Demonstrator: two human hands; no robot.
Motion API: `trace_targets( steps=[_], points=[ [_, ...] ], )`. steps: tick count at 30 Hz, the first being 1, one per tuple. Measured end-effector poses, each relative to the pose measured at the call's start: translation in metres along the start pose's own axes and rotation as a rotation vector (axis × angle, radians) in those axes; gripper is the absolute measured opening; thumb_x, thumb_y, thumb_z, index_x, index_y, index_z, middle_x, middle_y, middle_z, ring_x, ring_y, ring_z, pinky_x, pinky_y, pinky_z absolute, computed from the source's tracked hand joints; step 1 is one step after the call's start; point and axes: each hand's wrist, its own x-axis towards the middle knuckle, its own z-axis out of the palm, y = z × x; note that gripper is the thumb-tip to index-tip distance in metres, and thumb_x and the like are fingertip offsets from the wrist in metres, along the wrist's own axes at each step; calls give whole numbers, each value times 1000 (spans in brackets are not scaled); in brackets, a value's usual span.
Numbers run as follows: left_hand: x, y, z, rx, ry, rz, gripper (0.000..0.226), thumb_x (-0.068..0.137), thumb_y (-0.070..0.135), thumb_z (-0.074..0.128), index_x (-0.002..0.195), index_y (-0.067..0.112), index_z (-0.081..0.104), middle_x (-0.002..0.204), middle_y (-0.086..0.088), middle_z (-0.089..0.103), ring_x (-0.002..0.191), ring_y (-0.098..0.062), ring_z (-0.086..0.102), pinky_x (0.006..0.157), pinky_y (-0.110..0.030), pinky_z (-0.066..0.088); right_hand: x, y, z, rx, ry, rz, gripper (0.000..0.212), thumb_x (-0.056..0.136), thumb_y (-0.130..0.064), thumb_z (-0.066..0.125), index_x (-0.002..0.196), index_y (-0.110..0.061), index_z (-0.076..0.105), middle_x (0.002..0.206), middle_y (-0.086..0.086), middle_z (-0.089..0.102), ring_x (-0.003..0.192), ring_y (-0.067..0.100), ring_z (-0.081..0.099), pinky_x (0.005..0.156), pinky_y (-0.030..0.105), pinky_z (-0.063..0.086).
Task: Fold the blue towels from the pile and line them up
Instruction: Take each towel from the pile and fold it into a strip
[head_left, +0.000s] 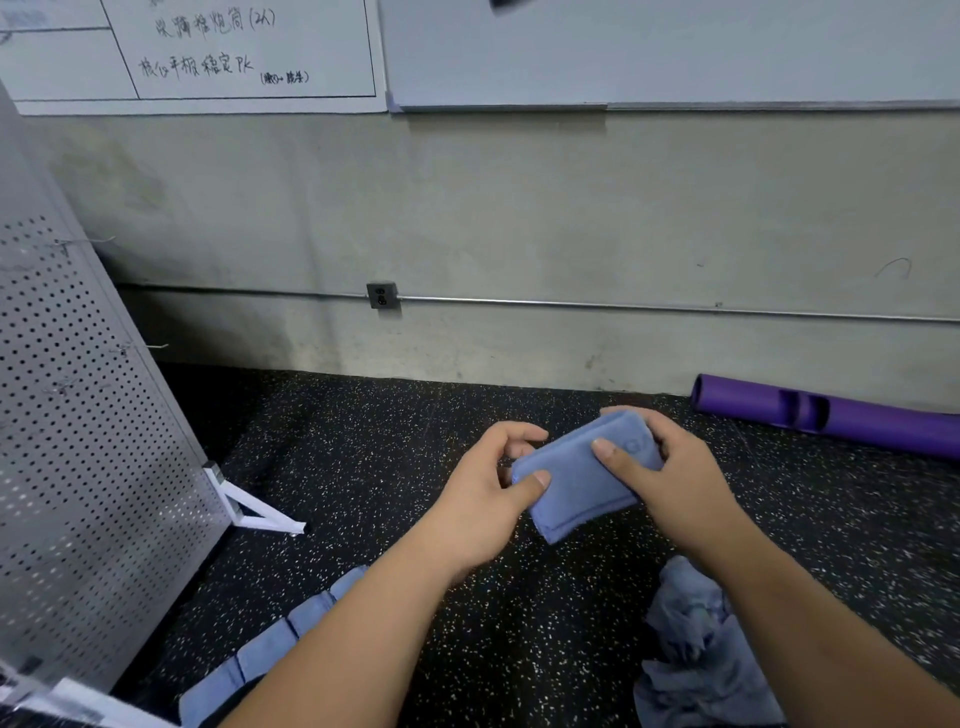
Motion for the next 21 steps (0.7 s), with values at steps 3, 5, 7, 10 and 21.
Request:
trace_targets(
  steps=[3, 5, 7, 10, 21],
  points=[
    [0, -4, 0, 152, -44, -35, 46, 93, 40, 73, 135, 33, 58, 110, 11, 62, 97, 1, 61, 89, -20, 50, -1, 4, 1, -16, 50, -3, 23, 88, -26, 86, 109, -30, 77, 100, -10, 79, 93, 9, 75, 76, 19, 58],
    [-3, -3, 1, 386, -47, 19, 67, 87, 70, 62, 144, 35, 53, 121, 19, 60, 112, 4, 58, 99, -21, 47, -2, 5, 3, -43, 46, -10, 21, 86, -25, 87, 105, -28, 79, 96, -9, 80, 90, 10, 75, 76, 20, 57],
    [-6, 0, 4, 506, -37, 78, 78, 87, 80, 51, 149, 34, 51, 131, 21, 59, 121, 1, 55, 104, -23, 45, -2, 4, 8, -47, 18, -12, 21, 86, -23, 87, 104, -28, 79, 95, -8, 80, 88, 9, 75, 75, 19, 57],
    [-6, 2, 6, 493, -47, 94, 57, 96, 71, 54, 142, 37, 57, 125, 20, 67, 111, 1, 63, 97, -32, 54, -5, 0, 16, 33, -16, 3, 18, 92, -26, 81, 110, -27, 78, 97, -8, 80, 89, 7, 75, 72, 15, 55],
    [-6, -10, 7, 488, -125, -49, 56, 95, 81, 39, 114, 36, 67, 99, 14, 72, 87, -1, 64, 79, -31, 53, -2, 21, 33, -213, -50, 62, 13, 101, -43, 68, 99, -34, 77, 90, -16, 78, 86, 2, 72, 79, 34, 59]
  ],
)
